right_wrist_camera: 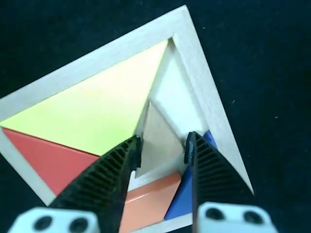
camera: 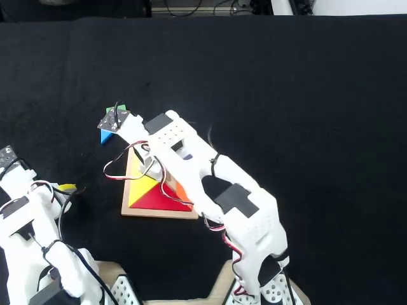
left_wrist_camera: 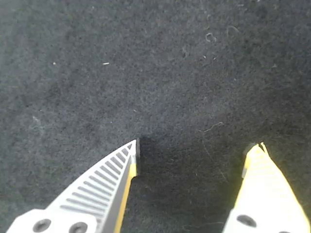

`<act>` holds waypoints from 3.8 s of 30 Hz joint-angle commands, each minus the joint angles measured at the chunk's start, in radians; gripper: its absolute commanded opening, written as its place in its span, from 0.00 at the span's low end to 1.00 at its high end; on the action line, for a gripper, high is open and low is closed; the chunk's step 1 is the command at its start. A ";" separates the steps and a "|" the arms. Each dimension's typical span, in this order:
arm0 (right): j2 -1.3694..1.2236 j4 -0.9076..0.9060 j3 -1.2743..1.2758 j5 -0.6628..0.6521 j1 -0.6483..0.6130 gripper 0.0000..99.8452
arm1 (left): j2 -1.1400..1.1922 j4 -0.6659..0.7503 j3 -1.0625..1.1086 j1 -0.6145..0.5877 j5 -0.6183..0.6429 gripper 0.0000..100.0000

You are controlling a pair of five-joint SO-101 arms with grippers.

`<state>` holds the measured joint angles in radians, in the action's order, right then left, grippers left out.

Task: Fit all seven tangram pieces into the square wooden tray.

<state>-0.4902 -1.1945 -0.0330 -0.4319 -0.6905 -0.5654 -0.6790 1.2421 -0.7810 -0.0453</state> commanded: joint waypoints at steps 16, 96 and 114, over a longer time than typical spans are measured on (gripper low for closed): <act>0.054 -0.183 -0.171 -0.003 0.023 0.01 | -0.021 0.014 -0.010 0.002 0.002 0.34; -0.133 -0.219 -0.340 -0.057 0.023 0.02 | -0.021 0.012 -0.008 0.001 0.002 0.34; -0.099 -0.239 -0.338 -0.058 0.078 0.02 | -0.021 0.012 -0.008 0.001 0.002 0.34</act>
<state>-0.6314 -1.4216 -0.3214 -0.4902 -0.5815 -0.5654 -0.6790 1.2421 -0.7810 -0.0453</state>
